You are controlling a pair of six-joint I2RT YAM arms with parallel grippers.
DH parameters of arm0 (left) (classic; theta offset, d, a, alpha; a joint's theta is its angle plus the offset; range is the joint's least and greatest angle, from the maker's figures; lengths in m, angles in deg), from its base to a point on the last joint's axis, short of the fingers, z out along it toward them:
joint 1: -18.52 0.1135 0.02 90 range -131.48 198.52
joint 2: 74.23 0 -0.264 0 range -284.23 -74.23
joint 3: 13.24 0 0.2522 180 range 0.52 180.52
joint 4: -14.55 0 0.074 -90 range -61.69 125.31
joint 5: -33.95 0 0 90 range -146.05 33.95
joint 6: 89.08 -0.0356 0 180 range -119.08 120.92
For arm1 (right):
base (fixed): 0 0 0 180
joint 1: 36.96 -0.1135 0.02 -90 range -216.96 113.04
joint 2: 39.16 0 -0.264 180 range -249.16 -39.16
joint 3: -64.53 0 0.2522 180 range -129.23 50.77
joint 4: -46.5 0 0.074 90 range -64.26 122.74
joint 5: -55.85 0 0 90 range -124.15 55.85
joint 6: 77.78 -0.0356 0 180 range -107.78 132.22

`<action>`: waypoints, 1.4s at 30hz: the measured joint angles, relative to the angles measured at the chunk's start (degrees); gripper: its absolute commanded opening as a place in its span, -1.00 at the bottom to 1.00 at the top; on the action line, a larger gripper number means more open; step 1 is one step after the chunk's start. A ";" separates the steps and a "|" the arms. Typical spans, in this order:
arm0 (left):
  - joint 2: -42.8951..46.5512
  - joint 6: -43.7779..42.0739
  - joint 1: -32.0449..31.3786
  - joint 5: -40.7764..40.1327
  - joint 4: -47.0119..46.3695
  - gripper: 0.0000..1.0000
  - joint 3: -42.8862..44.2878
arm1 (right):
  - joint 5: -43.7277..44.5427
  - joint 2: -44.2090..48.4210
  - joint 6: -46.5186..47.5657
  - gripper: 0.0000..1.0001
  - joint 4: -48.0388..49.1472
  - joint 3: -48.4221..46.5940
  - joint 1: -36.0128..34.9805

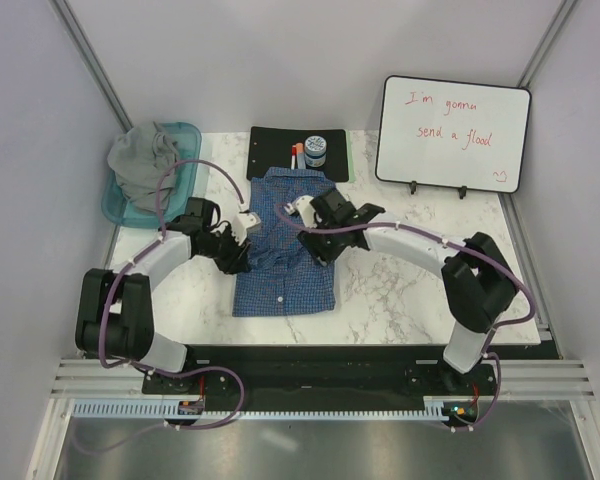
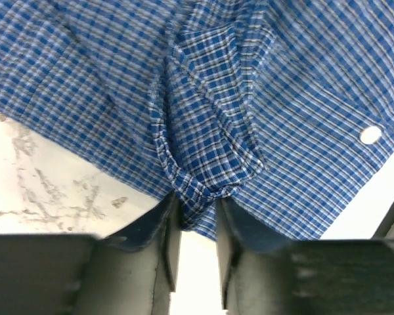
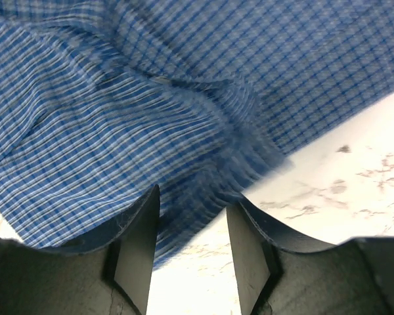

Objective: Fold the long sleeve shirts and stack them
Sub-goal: Fold the shirt

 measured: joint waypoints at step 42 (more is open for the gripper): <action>-12.70 6.95 5.20 3.96 -0.15 -0.95 8.39 | -26.43 -10.99 4.74 -1.00 11.61 0.57 13.90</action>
